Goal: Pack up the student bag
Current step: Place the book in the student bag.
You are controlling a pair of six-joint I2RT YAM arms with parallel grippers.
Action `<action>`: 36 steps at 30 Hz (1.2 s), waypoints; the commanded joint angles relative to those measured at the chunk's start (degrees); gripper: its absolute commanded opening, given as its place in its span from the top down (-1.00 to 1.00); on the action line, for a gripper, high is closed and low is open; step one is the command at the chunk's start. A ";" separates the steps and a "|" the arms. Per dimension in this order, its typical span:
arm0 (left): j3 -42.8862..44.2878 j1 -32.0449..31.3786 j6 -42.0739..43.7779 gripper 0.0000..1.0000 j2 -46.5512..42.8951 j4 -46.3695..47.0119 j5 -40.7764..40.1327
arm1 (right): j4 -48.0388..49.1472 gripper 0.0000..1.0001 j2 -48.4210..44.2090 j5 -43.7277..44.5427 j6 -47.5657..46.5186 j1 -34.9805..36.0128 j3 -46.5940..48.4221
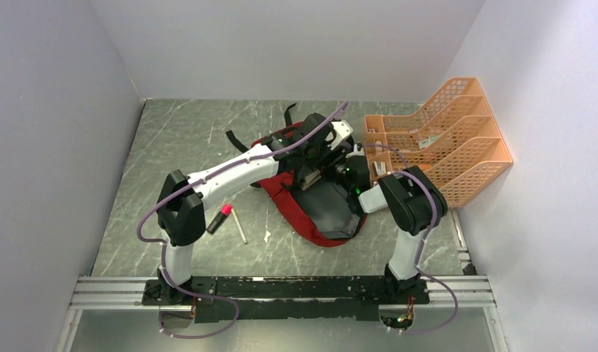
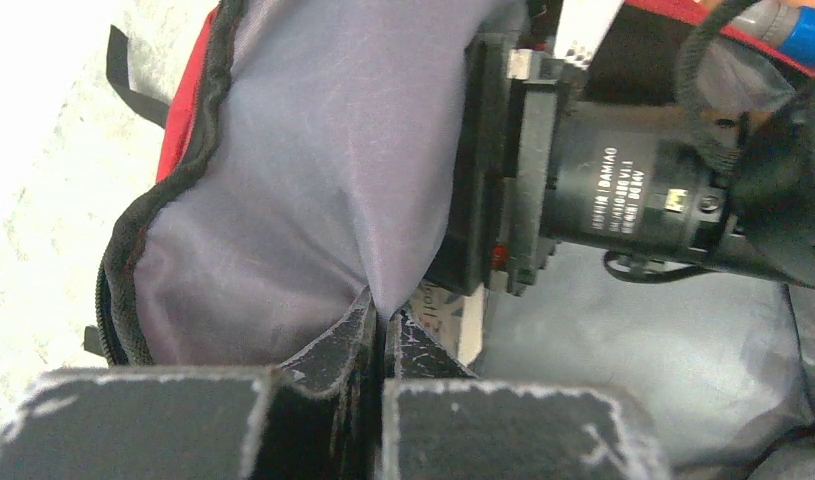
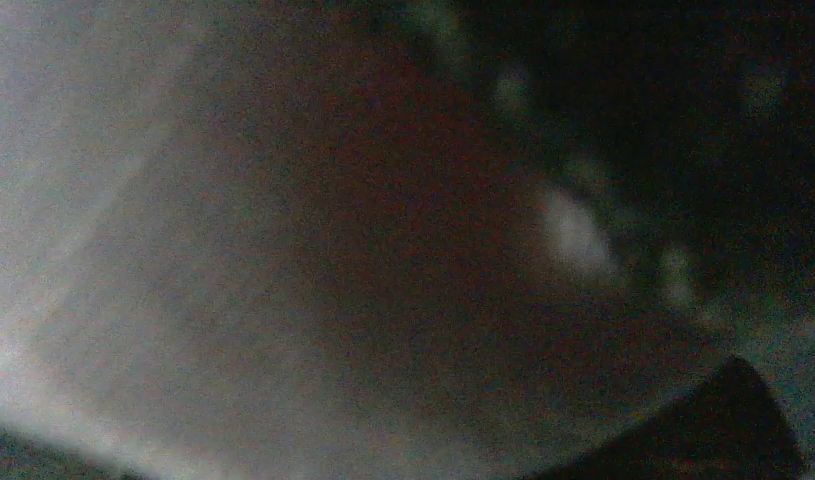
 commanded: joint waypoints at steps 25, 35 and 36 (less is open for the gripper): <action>-0.16 -0.44 -1.80 0.90 -1.73 -0.14 1.20 | -19.29 -0.48 -7.68 10.77 -9.78 3.56 6.69; 0.25 -0.41 -1.66 0.90 -0.55 0.38 1.54 | -40.92 -0.56 -22.50 16.67 -16.92 1.37 3.85; 0.01 -0.44 -1.71 0.90 -0.61 0.81 1.81 | -41.93 -0.56 -24.90 16.67 -17.01 1.08 1.91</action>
